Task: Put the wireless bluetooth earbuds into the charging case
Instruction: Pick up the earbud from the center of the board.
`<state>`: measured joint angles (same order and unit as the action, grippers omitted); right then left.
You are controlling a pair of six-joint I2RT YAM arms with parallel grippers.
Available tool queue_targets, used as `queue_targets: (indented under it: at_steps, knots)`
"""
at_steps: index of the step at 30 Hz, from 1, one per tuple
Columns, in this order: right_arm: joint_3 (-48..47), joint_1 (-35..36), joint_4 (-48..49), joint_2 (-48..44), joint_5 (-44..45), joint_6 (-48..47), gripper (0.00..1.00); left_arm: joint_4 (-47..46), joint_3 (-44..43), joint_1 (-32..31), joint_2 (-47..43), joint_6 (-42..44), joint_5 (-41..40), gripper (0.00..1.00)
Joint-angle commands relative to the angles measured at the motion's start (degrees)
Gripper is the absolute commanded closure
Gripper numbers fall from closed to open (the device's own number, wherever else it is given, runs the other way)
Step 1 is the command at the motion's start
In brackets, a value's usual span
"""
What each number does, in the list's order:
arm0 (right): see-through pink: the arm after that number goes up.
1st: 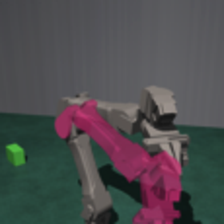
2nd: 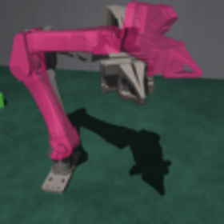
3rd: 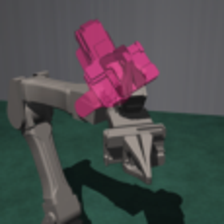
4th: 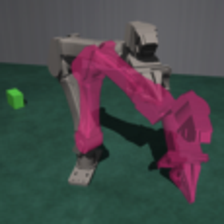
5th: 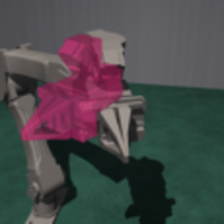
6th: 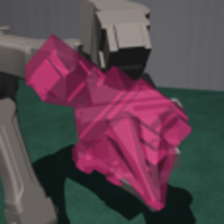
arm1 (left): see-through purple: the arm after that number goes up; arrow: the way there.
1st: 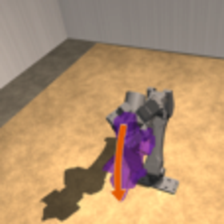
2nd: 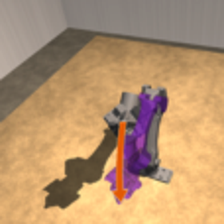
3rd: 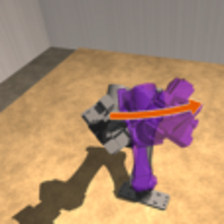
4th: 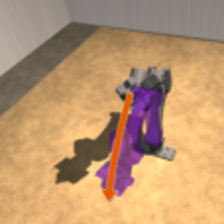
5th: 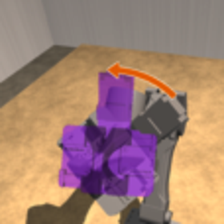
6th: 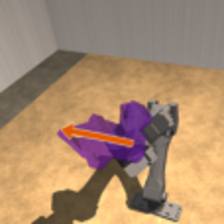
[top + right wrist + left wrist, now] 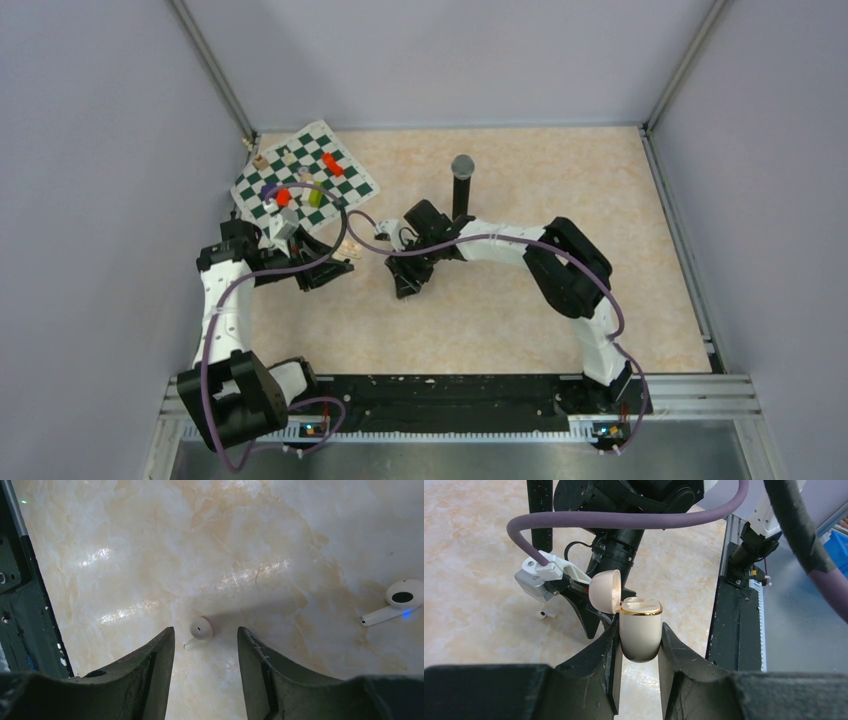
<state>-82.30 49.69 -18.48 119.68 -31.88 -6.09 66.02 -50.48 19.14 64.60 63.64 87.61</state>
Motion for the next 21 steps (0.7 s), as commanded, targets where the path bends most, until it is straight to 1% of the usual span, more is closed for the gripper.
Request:
queue_targets:
  at_steps: [1, 6, 21]
  knots:
    - [-2.10, 1.43, 0.17, 0.64, 2.27, -1.38, 0.51, 0.95, -0.77, 0.55, -1.03, 1.66, 6.80, 1.00]
    - [-2.20, 2.16, -0.30, 0.64, 3.33, -1.99, 0.56, 1.09, -0.82, 0.63, -1.08, 1.93, 6.79, 1.00]
    - [-2.39, 3.34, -1.10, 1.03, 2.88, -1.68, 0.56, 2.05, -0.78, 0.90, -2.31, 1.93, 6.80, 1.00]
